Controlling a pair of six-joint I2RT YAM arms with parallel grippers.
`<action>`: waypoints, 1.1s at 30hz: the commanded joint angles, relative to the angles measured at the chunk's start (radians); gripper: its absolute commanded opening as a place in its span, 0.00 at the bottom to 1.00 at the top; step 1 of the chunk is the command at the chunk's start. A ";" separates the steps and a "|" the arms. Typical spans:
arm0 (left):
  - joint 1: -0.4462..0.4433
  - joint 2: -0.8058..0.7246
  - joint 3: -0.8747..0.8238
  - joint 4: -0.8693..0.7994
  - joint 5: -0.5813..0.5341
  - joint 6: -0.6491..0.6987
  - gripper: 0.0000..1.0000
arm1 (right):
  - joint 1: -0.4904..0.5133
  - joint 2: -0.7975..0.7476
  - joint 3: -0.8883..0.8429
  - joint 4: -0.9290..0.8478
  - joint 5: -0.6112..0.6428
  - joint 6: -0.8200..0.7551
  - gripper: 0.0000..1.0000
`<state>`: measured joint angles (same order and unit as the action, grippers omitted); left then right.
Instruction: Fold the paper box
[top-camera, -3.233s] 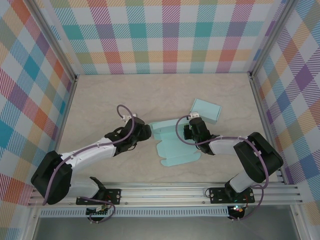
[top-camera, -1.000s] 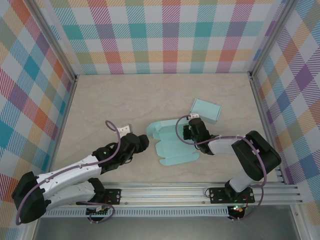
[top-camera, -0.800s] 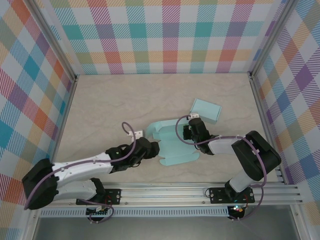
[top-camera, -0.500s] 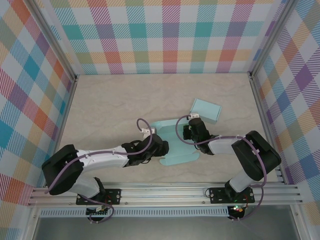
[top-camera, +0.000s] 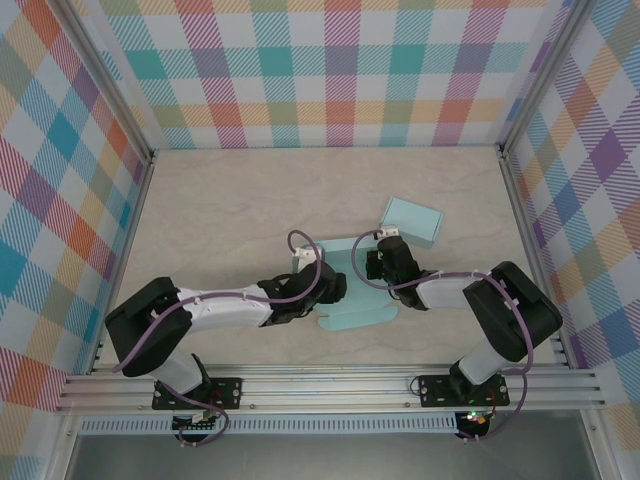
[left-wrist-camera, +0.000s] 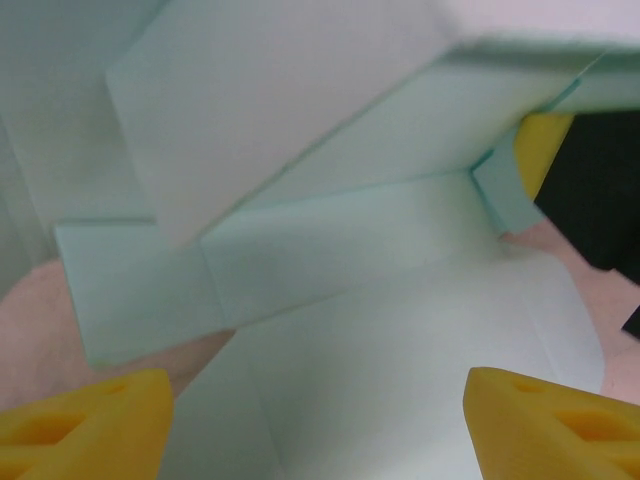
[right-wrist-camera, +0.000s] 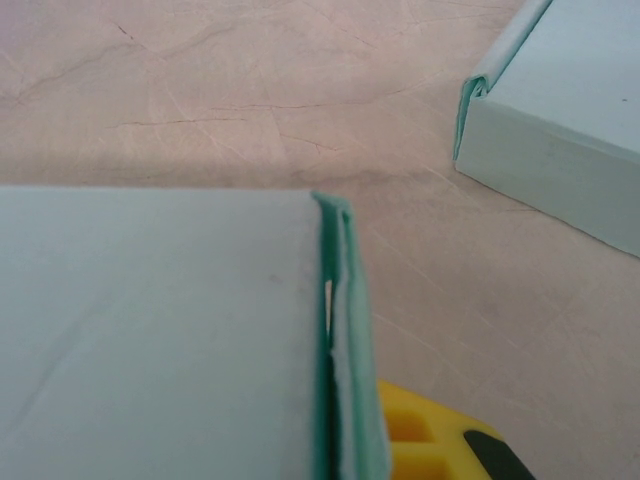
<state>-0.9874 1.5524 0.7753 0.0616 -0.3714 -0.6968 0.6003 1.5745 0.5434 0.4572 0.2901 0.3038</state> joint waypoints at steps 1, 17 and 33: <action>0.030 0.032 0.045 0.025 -0.068 0.059 0.76 | 0.006 -0.014 -0.016 0.026 -0.014 0.020 0.00; -0.006 -0.051 0.014 -0.008 -0.032 -0.005 0.76 | 0.006 -0.005 -0.023 0.029 0.004 0.018 0.00; 0.030 0.059 -0.002 0.031 -0.015 -0.066 0.92 | 0.006 -0.015 -0.024 0.023 -0.006 0.015 0.00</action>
<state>-0.9718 1.5806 0.7673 0.0418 -0.4034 -0.7757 0.6003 1.5742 0.5358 0.4709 0.2874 0.3065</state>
